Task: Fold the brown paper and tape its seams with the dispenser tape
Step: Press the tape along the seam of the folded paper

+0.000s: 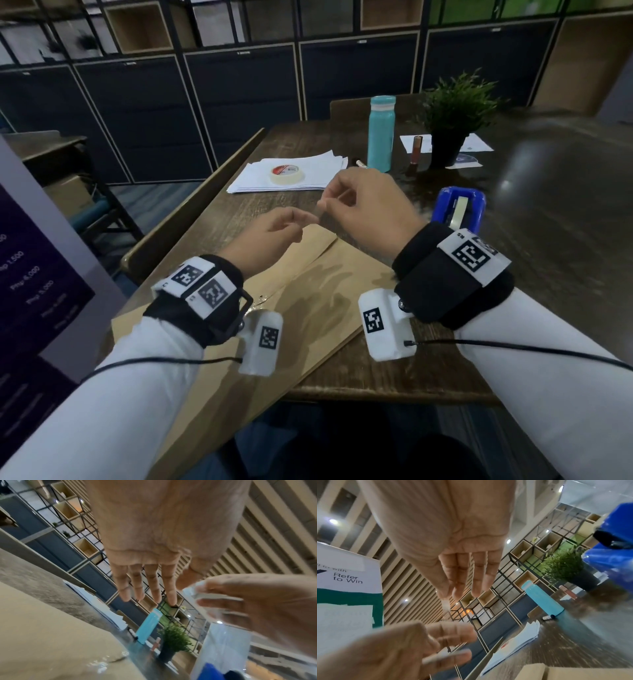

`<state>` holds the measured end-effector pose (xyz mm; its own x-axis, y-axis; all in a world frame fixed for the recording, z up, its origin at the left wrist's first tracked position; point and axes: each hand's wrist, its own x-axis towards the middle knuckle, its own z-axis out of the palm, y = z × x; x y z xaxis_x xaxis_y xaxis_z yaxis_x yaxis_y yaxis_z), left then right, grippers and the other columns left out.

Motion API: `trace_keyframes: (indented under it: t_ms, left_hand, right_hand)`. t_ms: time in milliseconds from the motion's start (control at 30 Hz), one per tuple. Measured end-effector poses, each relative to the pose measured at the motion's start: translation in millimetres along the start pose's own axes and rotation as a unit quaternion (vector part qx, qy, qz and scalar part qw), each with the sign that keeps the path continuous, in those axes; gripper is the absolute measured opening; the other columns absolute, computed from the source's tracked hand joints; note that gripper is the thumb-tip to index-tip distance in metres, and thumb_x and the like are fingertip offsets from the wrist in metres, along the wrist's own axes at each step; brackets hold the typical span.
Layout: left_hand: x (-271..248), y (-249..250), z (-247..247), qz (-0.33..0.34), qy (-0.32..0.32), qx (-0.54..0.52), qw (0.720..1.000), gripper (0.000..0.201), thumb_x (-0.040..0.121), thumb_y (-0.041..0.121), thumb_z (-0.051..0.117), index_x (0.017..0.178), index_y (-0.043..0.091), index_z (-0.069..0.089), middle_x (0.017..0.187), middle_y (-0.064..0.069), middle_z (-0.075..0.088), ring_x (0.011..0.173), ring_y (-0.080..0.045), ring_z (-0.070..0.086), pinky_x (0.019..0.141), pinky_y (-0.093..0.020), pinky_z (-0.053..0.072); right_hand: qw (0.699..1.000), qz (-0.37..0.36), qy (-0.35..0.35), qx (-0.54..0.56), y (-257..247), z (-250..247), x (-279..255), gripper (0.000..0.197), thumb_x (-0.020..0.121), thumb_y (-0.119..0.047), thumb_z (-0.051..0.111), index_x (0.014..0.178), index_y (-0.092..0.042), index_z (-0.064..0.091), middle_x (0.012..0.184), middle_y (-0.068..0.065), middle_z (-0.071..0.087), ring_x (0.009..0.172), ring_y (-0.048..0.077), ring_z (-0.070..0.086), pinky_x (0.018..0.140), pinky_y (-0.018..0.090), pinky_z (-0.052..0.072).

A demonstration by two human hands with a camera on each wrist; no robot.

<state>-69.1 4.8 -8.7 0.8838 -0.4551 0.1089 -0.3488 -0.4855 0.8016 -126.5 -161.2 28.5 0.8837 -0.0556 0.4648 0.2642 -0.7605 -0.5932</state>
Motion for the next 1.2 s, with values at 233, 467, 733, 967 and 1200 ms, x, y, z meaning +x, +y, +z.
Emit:
trace_keyframes:
  t_ms: [233,467,733,967,1200]
  left_hand:
    - [17.9,-14.7,-19.7,-0.107,-0.112,0.218,0.964,0.031,0.100,0.019,0.043,0.122,0.029,0.063,0.139,0.002,0.051,0.128,-0.017,0.046,0.112,-0.039,0.032]
    - [38.6,-9.6,-10.8,-0.113,-0.189,0.406,0.887,0.041,0.098,0.021,0.044,0.136,0.032,0.052,0.143,0.001,0.049,0.127,-0.019,0.047,0.099,-0.028,0.035]
    - [39.7,-24.6,-6.3,-0.123,-0.271,0.422,0.856,0.040,0.097,0.030,0.041,0.135,0.038,0.051,0.148,0.008,0.044,0.131,-0.020,0.043,0.114,-0.036,0.029]
    - [33.4,-19.4,-12.1,-0.089,-0.262,0.427,0.861,0.039,0.097,0.020,0.040,0.127,0.032,0.062,0.140,0.007,0.053,0.126,-0.019,0.048,0.109,-0.031,0.035]
    - [38.2,-28.9,-10.9,-0.081,-0.240,0.430,0.867,0.050,0.089,0.007,0.042,0.125,0.036,0.061,0.132,0.007,0.057,0.116,-0.017,0.054,0.101,-0.035,0.044]
  right_hand:
    - [0.990,0.108,-0.043,0.079,15.9,2.2,23.1,0.020,0.090,-0.020,0.062,0.092,-0.002,0.070,0.079,0.000,0.064,0.071,0.007,0.055,0.070,0.022,0.048]
    - [0.942,0.269,-0.131,0.151,44.8,43.3,49.2,0.017,0.084,-0.013,0.064,0.069,-0.013,0.057,0.070,0.003,0.059,0.064,0.015,0.057,0.072,0.030,0.053]
    - [0.911,0.332,-0.134,0.204,64.4,67.6,57.0,0.015,0.088,-0.009,0.059,0.100,0.000,0.062,0.088,0.012,0.061,0.074,0.021,0.060,0.080,0.037,0.059]
    - [0.914,0.320,-0.193,0.156,73.3,81.6,52.3,0.018,0.086,-0.014,0.064,0.073,-0.018,0.053,0.075,0.001,0.057,0.063,0.013,0.056,0.056,0.024,0.049]
    - [0.914,0.321,-0.231,0.092,70.0,85.9,52.2,0.007,0.085,-0.016,0.066,0.085,-0.010,0.063,0.072,0.001,0.054,0.060,0.014,0.050,0.054,0.023,0.043]
